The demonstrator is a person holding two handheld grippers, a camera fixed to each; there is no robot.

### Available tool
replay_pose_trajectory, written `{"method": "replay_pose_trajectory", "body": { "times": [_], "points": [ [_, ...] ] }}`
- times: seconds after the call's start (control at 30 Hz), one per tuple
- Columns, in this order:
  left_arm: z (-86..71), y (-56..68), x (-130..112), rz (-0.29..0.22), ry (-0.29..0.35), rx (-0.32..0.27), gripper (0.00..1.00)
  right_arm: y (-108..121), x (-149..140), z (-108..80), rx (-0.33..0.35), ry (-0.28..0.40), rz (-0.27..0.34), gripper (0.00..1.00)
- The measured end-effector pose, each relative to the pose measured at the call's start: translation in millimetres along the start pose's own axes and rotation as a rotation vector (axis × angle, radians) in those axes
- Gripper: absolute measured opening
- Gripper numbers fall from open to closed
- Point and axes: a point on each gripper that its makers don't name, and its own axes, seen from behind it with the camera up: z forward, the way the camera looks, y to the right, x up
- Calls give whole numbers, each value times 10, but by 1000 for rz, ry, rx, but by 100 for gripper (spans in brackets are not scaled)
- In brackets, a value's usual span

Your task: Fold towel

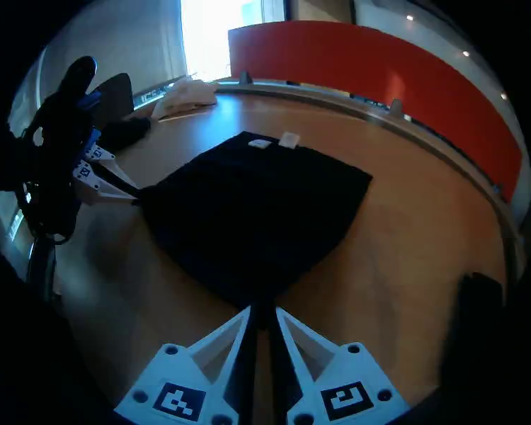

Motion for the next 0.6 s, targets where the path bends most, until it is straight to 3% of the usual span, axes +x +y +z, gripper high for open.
{"method": "replay_pose_trajectory", "body": {
  "times": [0.6],
  "points": [
    [-531,77,308,-22,12,3,13,-36,515,-558,-12,95,-16,10]
  ]
}}
